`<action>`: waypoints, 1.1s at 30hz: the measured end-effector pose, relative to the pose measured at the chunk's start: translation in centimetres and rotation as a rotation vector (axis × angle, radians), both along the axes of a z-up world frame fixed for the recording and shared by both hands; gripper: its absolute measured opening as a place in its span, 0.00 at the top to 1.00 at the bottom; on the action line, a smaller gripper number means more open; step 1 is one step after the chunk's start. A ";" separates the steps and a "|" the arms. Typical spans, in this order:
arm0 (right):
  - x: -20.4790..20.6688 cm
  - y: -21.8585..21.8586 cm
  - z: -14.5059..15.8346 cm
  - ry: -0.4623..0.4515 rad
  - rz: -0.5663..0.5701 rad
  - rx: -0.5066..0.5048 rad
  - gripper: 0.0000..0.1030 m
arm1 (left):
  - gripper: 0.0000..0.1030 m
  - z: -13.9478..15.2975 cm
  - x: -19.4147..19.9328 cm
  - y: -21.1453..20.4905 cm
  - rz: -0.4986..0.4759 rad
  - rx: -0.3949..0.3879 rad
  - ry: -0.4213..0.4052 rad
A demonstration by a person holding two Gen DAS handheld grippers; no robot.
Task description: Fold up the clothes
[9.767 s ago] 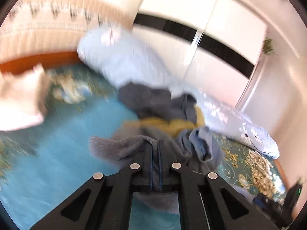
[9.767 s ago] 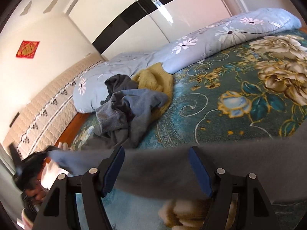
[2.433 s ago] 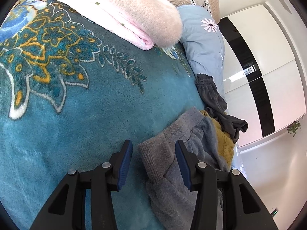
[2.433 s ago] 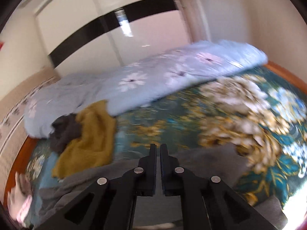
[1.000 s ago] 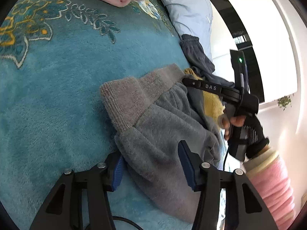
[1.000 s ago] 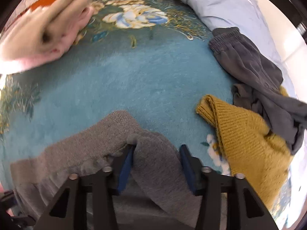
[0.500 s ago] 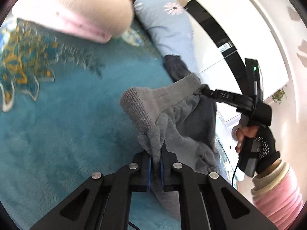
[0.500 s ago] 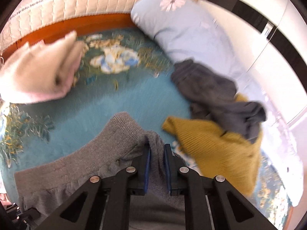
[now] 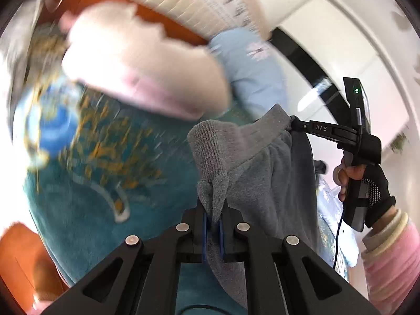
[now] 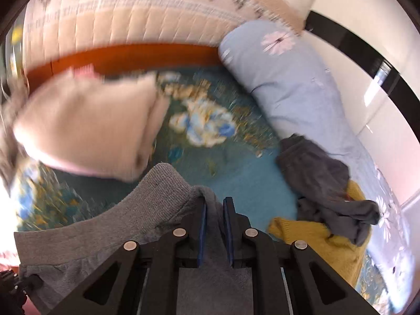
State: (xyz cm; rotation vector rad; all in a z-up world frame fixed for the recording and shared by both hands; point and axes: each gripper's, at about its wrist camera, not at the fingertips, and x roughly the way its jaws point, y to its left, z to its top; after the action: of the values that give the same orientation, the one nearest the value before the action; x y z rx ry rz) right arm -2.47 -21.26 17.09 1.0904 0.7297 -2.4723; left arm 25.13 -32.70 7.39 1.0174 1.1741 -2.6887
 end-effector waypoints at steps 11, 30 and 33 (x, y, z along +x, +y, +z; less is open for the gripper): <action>-5.5 -1.5 -8.4 -0.127 -0.119 0.001 0.94 | 0.93 -4.0 -3.1 -0.8 0.000 0.131 -0.107; 4.9 26.7 1.8 -0.065 -0.414 -0.350 0.86 | 0.92 -4.7 -0.8 -0.6 0.026 0.161 -0.080; 8.5 36.7 2.6 -0.037 -0.570 -0.450 0.72 | 0.92 -4.6 -0.6 -0.4 0.029 0.138 -0.076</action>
State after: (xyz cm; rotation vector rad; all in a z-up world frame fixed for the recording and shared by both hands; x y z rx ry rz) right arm 6.02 15.45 19.69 1.2796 -0.1936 -2.8499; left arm 24.51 -33.13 2.77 1.1004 1.3649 -2.5525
